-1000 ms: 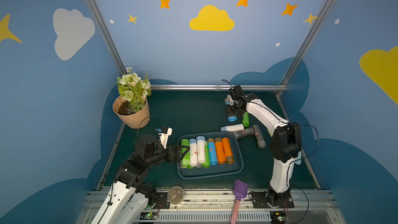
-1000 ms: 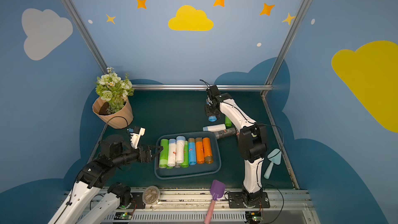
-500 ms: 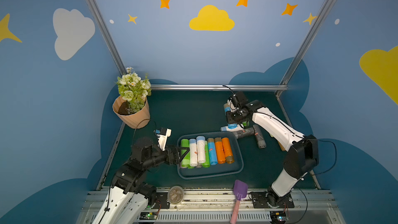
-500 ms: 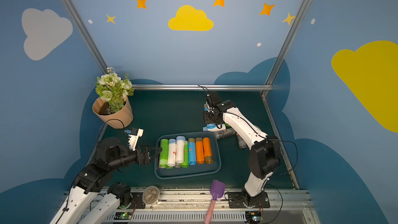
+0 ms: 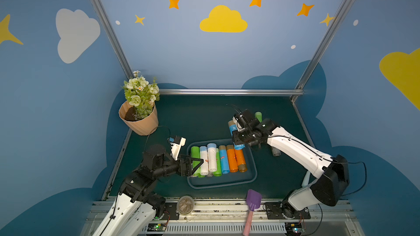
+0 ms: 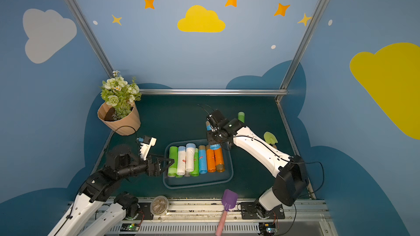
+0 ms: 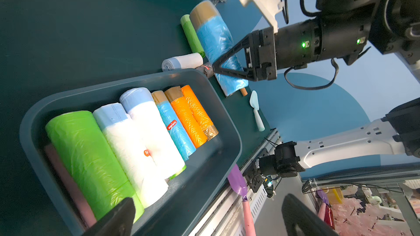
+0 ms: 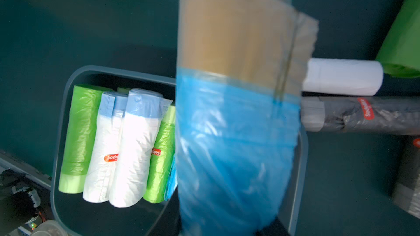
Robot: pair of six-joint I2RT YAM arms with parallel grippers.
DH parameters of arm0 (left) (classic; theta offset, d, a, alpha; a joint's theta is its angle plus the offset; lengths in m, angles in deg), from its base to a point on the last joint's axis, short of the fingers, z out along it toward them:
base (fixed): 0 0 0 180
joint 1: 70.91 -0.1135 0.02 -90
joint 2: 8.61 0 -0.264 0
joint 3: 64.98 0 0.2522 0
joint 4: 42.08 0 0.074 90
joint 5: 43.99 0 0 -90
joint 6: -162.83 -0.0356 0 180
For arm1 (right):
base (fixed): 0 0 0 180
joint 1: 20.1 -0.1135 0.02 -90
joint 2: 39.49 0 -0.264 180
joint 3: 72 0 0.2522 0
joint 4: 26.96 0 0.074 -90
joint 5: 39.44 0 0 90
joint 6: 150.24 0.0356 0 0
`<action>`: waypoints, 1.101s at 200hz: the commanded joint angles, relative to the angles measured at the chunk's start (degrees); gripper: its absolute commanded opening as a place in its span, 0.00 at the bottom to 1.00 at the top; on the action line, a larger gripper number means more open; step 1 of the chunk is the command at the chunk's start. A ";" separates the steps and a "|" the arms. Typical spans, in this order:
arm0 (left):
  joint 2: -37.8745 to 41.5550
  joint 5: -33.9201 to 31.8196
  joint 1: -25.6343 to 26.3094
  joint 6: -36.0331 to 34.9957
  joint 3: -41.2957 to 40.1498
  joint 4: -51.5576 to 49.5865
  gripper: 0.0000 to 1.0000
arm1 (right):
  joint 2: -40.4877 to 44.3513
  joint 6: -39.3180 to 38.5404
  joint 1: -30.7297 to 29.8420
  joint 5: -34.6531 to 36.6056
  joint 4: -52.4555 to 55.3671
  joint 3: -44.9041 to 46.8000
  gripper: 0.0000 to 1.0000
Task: Put the roll of trash bags into the storage box
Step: Place the roll of trash bags in the storage box.
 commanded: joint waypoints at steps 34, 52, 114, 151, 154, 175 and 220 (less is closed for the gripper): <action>-0.29 0.24 0.19 -0.36 -0.21 0.63 1.00 | 3.54 8.03 -6.51 3.19 -4.27 5.74 0.33; -0.57 0.38 0.21 -0.36 -0.19 0.59 1.00 | 3.30 9.72 -8.09 3.32 -5.89 7.26 0.33; -0.65 -0.45 0.37 -0.53 -0.17 0.28 1.00 | 0.52 13.46 -12.05 2.47 -12.08 11.20 0.33; -0.91 -0.43 0.47 -0.55 -0.13 0.29 1.00 | -1.52 14.34 -13.16 2.25 -13.63 11.71 0.33; -0.95 -0.37 0.47 -0.54 -0.13 0.29 1.00 | -1.62 14.50 -13.35 2.24 -13.87 11.78 0.33; -1.22 -0.29 0.67 -0.54 -0.08 0.18 1.00 | -2.24 15.13 -13.71 2.23 -15.18 12.45 0.33; -1.82 -0.52 0.80 -0.69 0.01 -0.06 1.00 | -3.51 16.21 -14.03 1.32 -18.38 14.46 0.33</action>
